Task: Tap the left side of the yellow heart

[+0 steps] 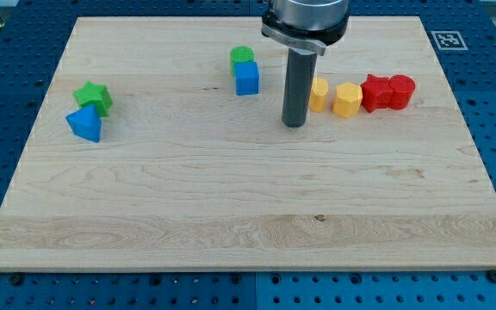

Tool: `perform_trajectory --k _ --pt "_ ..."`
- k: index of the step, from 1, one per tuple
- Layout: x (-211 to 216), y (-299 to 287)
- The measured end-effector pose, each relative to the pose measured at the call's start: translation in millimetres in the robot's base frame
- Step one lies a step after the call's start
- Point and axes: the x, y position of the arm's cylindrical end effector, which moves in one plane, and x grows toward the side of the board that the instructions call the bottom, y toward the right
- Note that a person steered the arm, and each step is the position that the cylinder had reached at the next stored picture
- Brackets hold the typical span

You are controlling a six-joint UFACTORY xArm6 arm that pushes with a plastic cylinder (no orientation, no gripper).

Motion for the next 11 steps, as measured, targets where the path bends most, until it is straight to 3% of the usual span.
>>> perform_trajectory --k 5,11 --pt "-64.3 3.4" --pt "-67.1 -17.7"
